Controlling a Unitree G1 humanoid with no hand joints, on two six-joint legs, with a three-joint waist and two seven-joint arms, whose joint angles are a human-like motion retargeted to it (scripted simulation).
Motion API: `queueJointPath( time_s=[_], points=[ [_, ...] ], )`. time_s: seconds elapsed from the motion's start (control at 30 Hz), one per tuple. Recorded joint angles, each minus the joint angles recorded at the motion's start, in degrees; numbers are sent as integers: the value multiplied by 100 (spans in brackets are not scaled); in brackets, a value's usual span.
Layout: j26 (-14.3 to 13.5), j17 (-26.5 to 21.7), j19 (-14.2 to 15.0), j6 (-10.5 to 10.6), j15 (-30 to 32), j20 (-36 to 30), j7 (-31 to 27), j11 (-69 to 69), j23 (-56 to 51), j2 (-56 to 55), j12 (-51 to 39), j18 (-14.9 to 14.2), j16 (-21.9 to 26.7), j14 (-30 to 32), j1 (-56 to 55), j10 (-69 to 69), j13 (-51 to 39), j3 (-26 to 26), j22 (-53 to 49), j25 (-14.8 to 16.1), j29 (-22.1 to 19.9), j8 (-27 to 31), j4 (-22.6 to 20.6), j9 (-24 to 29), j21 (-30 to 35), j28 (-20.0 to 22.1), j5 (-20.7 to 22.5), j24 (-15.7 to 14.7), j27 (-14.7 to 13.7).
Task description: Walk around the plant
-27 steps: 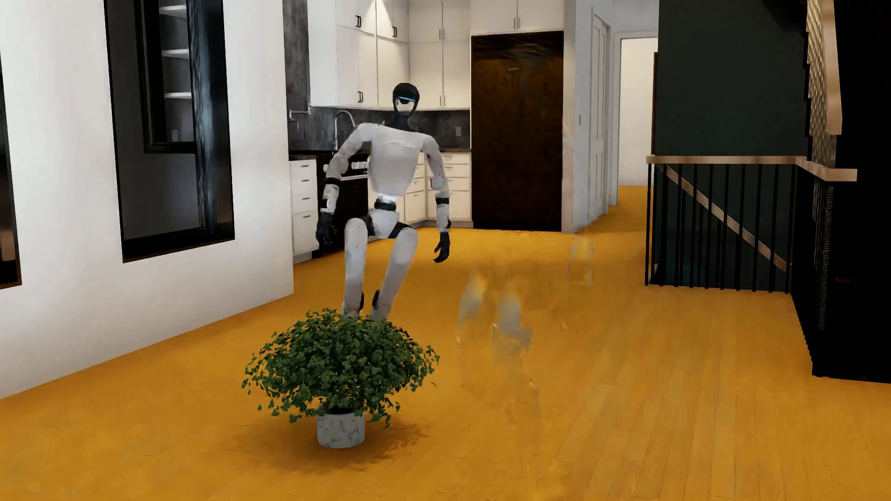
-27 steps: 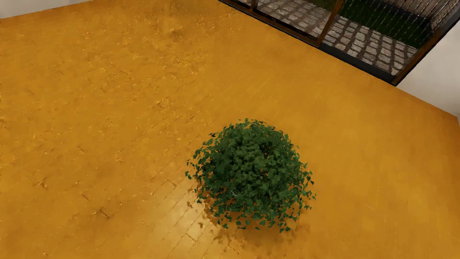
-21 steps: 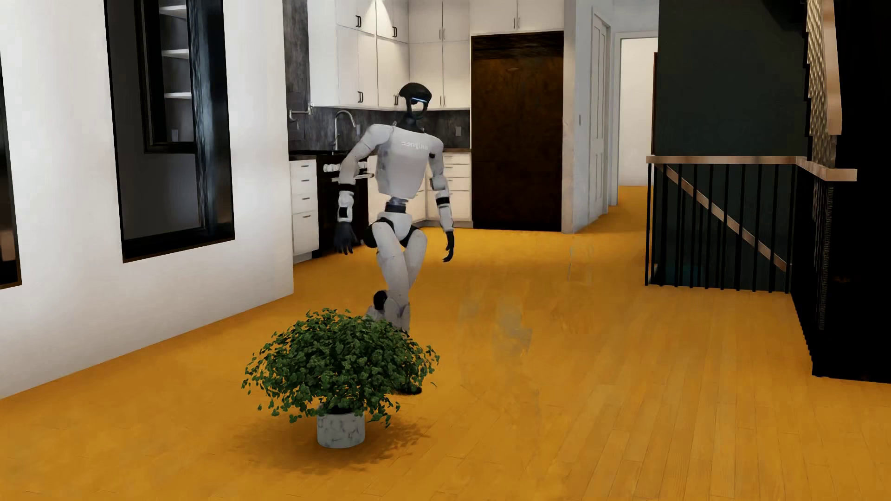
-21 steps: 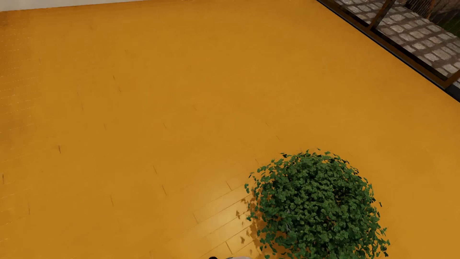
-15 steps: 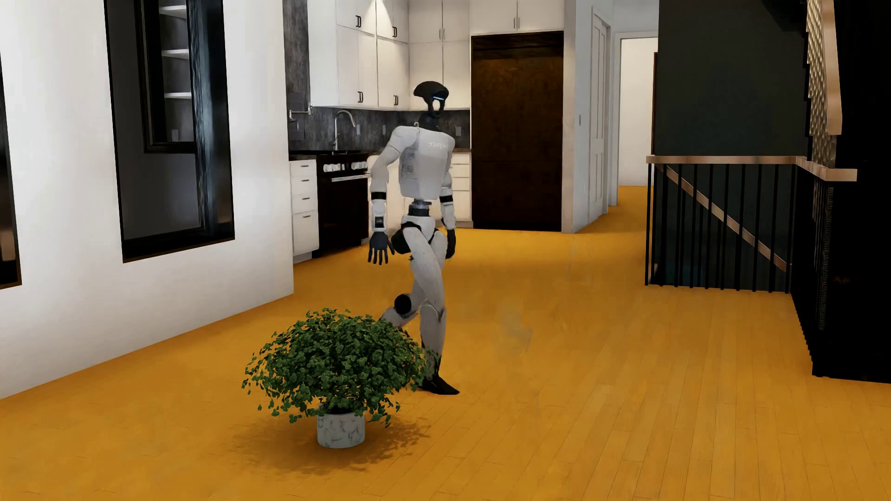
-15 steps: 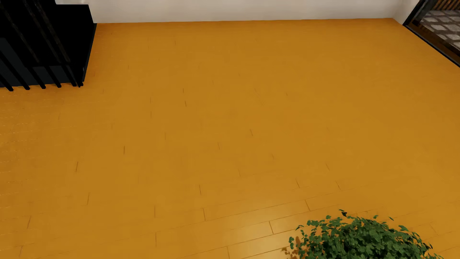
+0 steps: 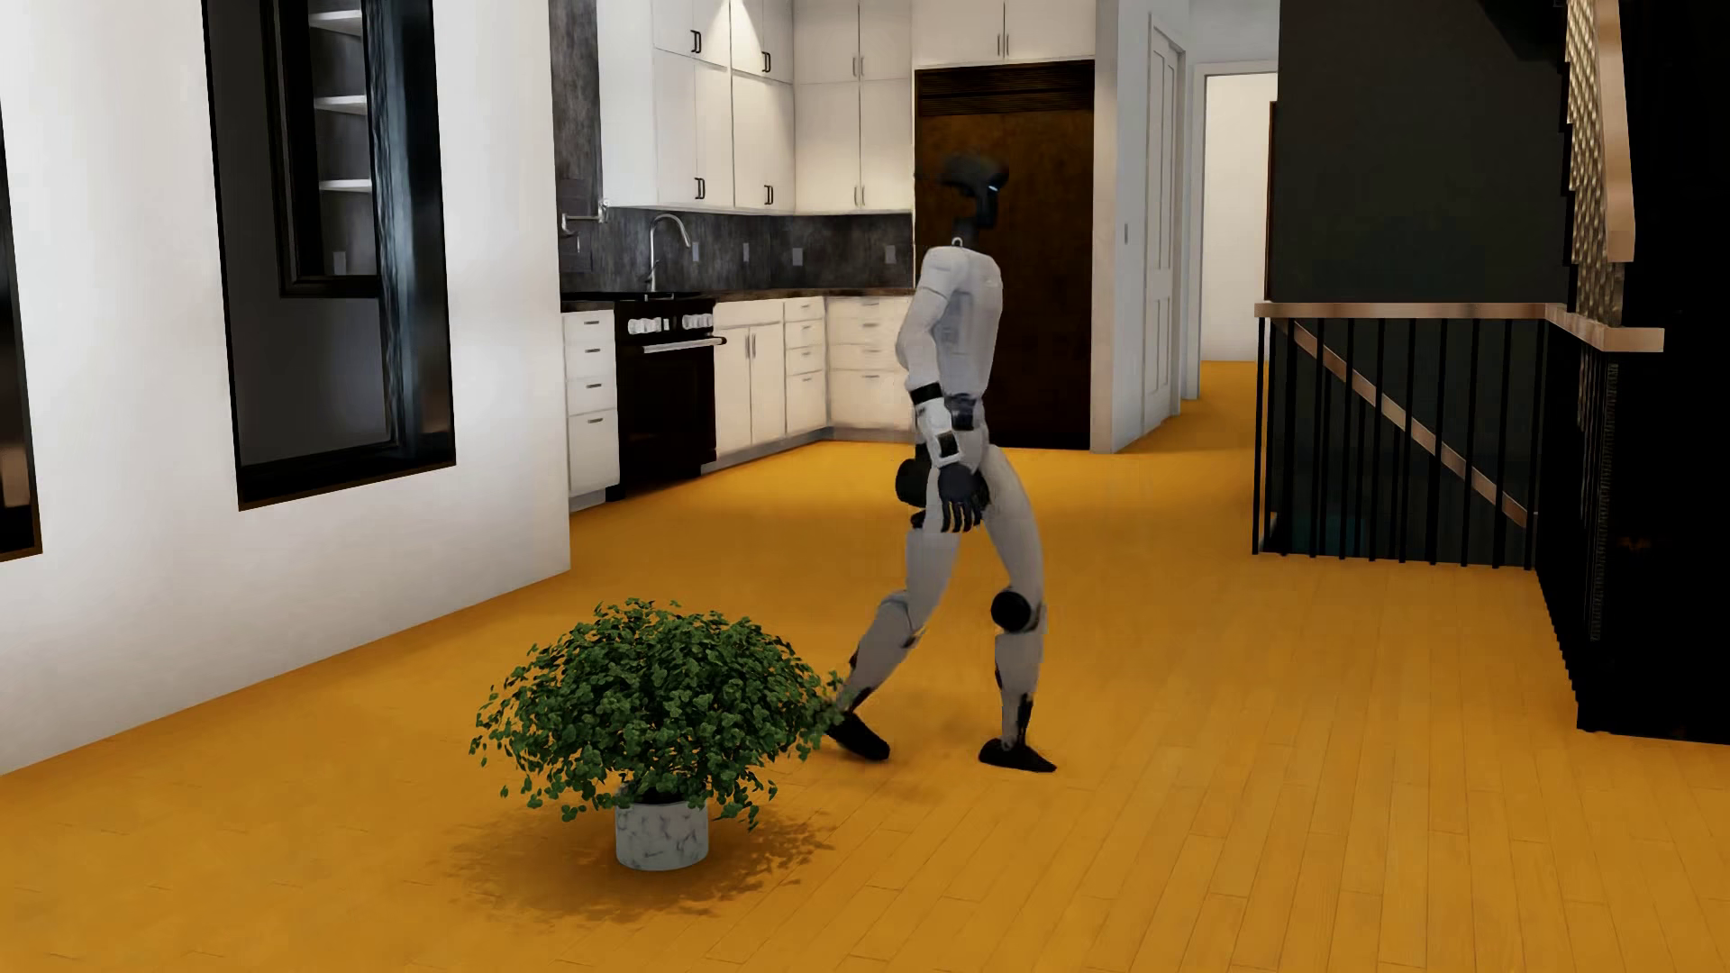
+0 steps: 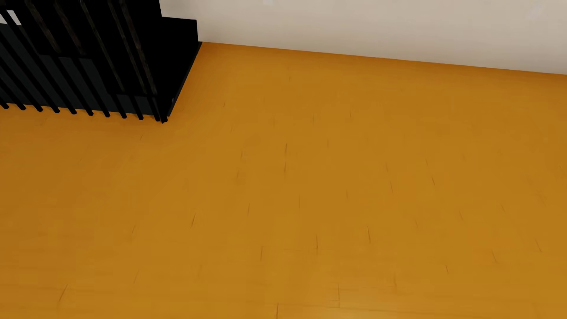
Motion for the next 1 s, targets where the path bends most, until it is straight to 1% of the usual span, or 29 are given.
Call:
queueJointPath(
  time_s=[0.03, 0.07, 0.1, 0.13, 0.17, 0.2, 0.23, 0.27, 0.3, 0.37, 0.4, 0.43, 0.47, 0.5, 0.53, 0.57, 0.6, 0.63, 0.67, 0.7, 0.73, 0.77, 0.8, 0.83, 0.87, 0.9, 0.93, 0.97, 1.0],
  points=[
    [0, 63, 0, -77, 753, -264, 0, 359, 393, -140, -52, 0, -1, -8, -41, 285, 28, -18, 192, 0, 0, 0, -40, -77, 262, 0, -135, 0, 0],
    [0, 101, 0, -89, 1736, -475, 0, 913, 742, -366, -63, 0, 26, -193, 156, 425, 95, -53, 334, 0, 0, 0, -103, -81, 576, 0, -317, 0, 0],
    [0, 61, 0, -23, 2536, -508, 0, 1745, 890, -701, -4, 0, 71, -434, 596, 364, 222, -68, 315, 0, 0, 0, -161, 3, 775, 0, -496, 0, 0],
    [0, -34, 0, 31, 3034, -526, 0, 2677, 828, -901, 129, 0, 166, -732, 1337, 241, 377, -86, 122, 0, 0, 0, -222, 266, 862, 0, -602, 0, 0],
    [0, -90, 0, 60, 3389, -543, 0, 3394, 740, -1124, 218, 0, 261, -961, 2017, 91, 462, -229, 4, 0, 0, 0, -321, 504, 874, 0, -702, 0, 0],
    [0, -108, 0, 124, 3521, -512, 0, 3770, 671, -1385, 239, 0, 323, -1181, 2550, -43, 500, -467, 33, 0, 0, 0, -368, 660, 817, 0, -721, 0, 0],
    [0, -123, 0, 234, 3482, -448, 0, 3690, 564, -1589, 249, 0, 374, -904, 3041, -108, 545, -731, 98, 0, 0, 0, -338, 784, 699, 0, -650, 0, 0],
    [0, -156, 0, 333, 3407, -380, 0, 3214, 399, -1805, 228, 0, 414, -495, 3451, -626, 605, -965, 145, 0, 0, 0, -343, 849, 528, 0, -584, 0, 0],
    [0, -199, 0, 414, 3243, -270, 0, 2455, 214, -1993, 197, 0, 461, -830, 3806, -723, 642, -1142, 127, 0, 0, 0, -347, 884, 371, 0, -473, 0, 0],
    [0, -197, 0, 513, 2748, 55, 0, 477, 47, -2032, 124, 0, 568, -1284, 4327, -834, 634, -1399, -15, 0, 0, 0, -376, 889, 197, 0, -243, 0, 0],
    [0, -160, 0, 504, 1650, 193, 0, -401, 84, -1919, 39, 0, 618, -1369, 4511, -816, 594, -1458, -66, 0, 0, 0, -440, 885, 218, 0, -112, 0, 0],
    [0, -126, 0, 454, 1526, 305, 0, -407, 163, -1725, -72, 0, 649, -1332, 4683, -778, 567, -1469, -99, 0, 0, 0, -556, 866, 304, 0, -23, 0, 0],
    [0, -104, 0, 416, 1377, 436, 0, -5, 254, -1686, -168, 0, 641, -1079, 4824, -755, 575, -1469, -136, 0, 0, 0, -635, 827, 408, 0, -42, 0, 0],
    [0, -105, 0, 420, 2175, 634, 0, -1105, 355, -1807, -192, 0, 595, -1673, 4943, -233, 601, -1523, -214, 0, 0, 0, -596, 788, 543, 0, -112, 0, 0],
    [0, -116, 0, 511, 2414, 778, 0, -879, 462, -1904, -186, 0, 500, -1760, 4960, 76, 663, -1555, -298, 0, 0, 0, -461, 716, 642, 0, -122, 0, 0],
    [0, -150, 0, 645, 3292, 815, 0, -450, 618, -2165, -184, 0, 358, -1370, 4754, 633, 695, -1507, -332, 0, 0, 0, -284, 605, 790, 0, -144, 0, 0],
    [0, -209, 0, 735, 4332, 770, 0, -34, 777, -2269, -130, 0, 226, -796, 4500, 1490, 664, -1448, -363, 0, 0, 0, 0, 572, 978, 0, -76, 0, 0],
    [0, -258, 0, 785, 4219, 635, 0, 114, 885, -2136, -90, 0, 111, -228, 4032, 2550, 574, -1437, -361, 0, 0, 0, 322, 570, 1098, 0, 103, 0, 0],
    [0, -294, 0, 815, 3786, 359, 0, 101, 915, -1958, -121, 0, 29, -13, 3296, 3665, 457, -1510, -298, 0, 0, 0, 554, 561, 1117, 0, 203, 0, 0],
    [0, -314, 0, 808, 3195, 50, 0, 62, 892, -1831, -183, 0, -32, -361, 2517, 4566, 338, -1544, -226, 0, 0, 0, 610, 532, 993, 0, 226, 0, 0],
    [0, -313, 0, 753, 2699, -189, 0, 41, 838, -1682, -208, 0, -75, -805, 1863, 5052, 220, -1473, -185, 0, 0, 0, 573, 505, 803, 0, 255, 0, 0],
    [0, -302, 0, 662, 2227, -329, 0, -34, 728, -1429, -171, 0, -90, -1085, 1392, 5050, 145, -1339, -184, 0, 0, 0, 476, 487, 583, 0, 270, 0, 0],
    [0, -292, 0, 572, 1787, -372, 0, -54, 500, -1237, -88, 0, -85, -1196, 1005, 4600, 136, -1195, -232, 0, 0, 0, 334, 441, 299, 0, 249, 0, 0],
    [0, -279, 0, 514, 1376, -325, 0, -34, 230, -1148, 3, 0, -83, -1114, 681, 3761, 155, -1050, -283, 0, 0, 0, 192, 357, 33, 0, 220, 0, 0],
    [0, -273, 0, 474, 1017, -259, 0, 6, -20, -1048, 73, 0, -94, -931, 539, 2623, 164, -929, -269, 0, 0, 0, 75, 300, -135, 0, 199, 0, 0],
    [0, -269, 0, 451, 695, -236, 0, 96, -195, -945, 110, 0, -110, -706, 542, 1416, 142, -847, -191, 0, 0, 0, -17, 284, -194, 0, 188, 0, 0],
    [0, -236, 0, 426, 401, -287, 0, 229, -218, -869, 124, 0, -112, -417, 571, 445, 73, -783, -75, 0, 0, 0, -71, 276, -114, 0, 157, 0, 0],
    [0, -192, 0, 387, 182, -423, 0, 439, -153, -879, 124, 0, -96, -84, 581, -115, 19, -725, 48, 0, 0, 0, -16, 249, -105, 0, 91, 0, 0],
    [0, -165, 0, 357, 51, -600, 0, 640, -63, -831, 125, 0, -55, 88, 651, -274, 5, -728, 162, 0, 0, 0, 83, 280, -70, 0, 40, 0, 0]
  ],
)
